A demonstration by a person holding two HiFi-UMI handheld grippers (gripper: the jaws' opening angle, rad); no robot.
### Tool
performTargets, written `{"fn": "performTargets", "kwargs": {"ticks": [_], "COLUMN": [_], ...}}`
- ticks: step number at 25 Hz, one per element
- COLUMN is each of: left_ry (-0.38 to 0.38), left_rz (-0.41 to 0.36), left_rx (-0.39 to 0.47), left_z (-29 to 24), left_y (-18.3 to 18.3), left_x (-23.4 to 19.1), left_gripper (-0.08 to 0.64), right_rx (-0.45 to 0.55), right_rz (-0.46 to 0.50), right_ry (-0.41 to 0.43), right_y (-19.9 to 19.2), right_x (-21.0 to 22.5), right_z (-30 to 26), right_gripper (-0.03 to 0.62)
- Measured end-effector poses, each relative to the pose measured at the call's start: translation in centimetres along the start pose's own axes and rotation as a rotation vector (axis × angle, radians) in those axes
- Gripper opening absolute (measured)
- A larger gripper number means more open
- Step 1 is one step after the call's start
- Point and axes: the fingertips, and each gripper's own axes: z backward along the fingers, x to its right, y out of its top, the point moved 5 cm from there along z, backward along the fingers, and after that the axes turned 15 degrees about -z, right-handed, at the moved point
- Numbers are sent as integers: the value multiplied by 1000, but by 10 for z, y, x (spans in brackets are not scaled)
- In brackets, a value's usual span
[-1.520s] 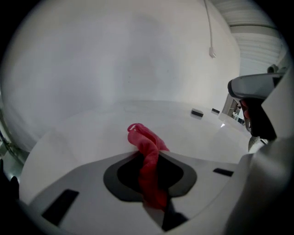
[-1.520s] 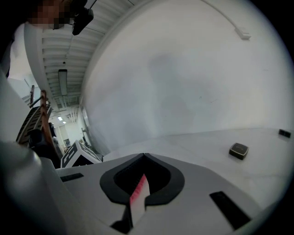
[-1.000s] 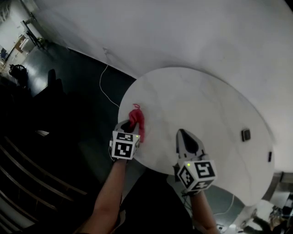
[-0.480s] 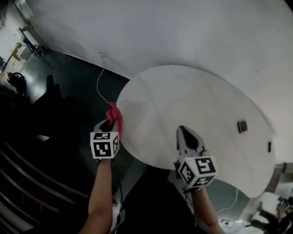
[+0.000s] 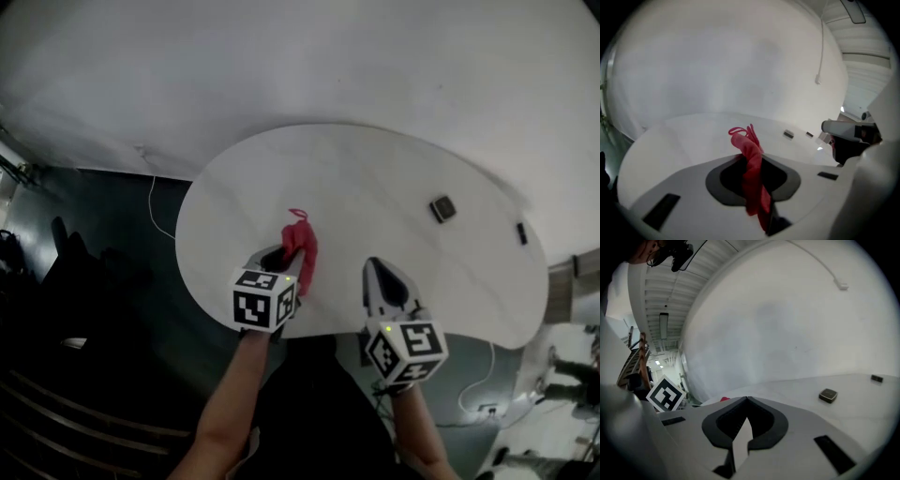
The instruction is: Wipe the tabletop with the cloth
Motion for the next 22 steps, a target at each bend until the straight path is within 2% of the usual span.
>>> {"fn": "performTargets", "kwargs": {"ticks": [3,5,9,12,15,17,22], "left_ry": [-134,-196,-246,-235,-208,-178,-40], "left_rz": [-31,-52,-125,-183,-190,-159,-33], "left_rx": [-14,-31,-96,-139,-165,-170,-165], "left_z": [-33,-50,-71,-76,-71,-61,-16], "left_y": [10,12,-4,-20,-28,-36,-66], "left_x": [50,79,117,122,109,94,37], "left_gripper": [66,66,66,66,66,66,66], "right_rx": [35,53,60,45,18,-7,-86], "right_rz": [-25,-40,-60,-53,-44,-33,7], "right_ry": [-73,-112,-150,-135,-97,-58,76], "right_y": [4,5,2,-1,-7,-12,-22], "right_x": [23,36,50,48,41,31,-9], "right_z": [20,32,45,42,31,20,-13], "right_gripper": [3,3,3,3,3,3,3]}}
